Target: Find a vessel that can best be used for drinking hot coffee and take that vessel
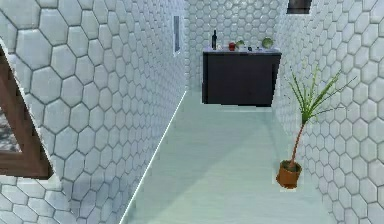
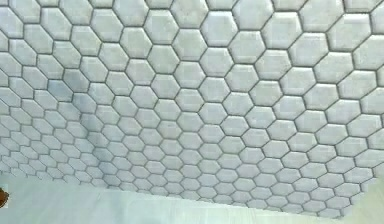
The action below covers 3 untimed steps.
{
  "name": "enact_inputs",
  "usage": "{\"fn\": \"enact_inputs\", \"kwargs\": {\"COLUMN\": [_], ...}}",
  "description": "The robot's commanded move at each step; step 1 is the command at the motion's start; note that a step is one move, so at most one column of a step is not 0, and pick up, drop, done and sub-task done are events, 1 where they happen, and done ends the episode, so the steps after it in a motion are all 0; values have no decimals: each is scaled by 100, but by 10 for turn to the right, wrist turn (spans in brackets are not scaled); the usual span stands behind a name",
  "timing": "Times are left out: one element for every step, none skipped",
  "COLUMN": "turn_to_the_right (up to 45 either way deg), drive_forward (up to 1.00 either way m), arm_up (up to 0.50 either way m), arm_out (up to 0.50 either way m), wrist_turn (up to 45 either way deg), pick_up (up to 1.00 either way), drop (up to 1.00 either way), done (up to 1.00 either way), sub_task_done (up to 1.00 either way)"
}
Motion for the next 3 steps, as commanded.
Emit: {"fn": "enact_inputs", "kwargs": {"turn_to_the_right": [0,60,0], "drive_forward": [100,0,20], "arm_up": [0,0,0], "arm_out": [0,0,0], "wrist_turn": [0,0,0], "pick_up": [0,0,0], "drop": [0,0,0], "done": [0,0,0], "sub_task_done": [0,0,0]}}
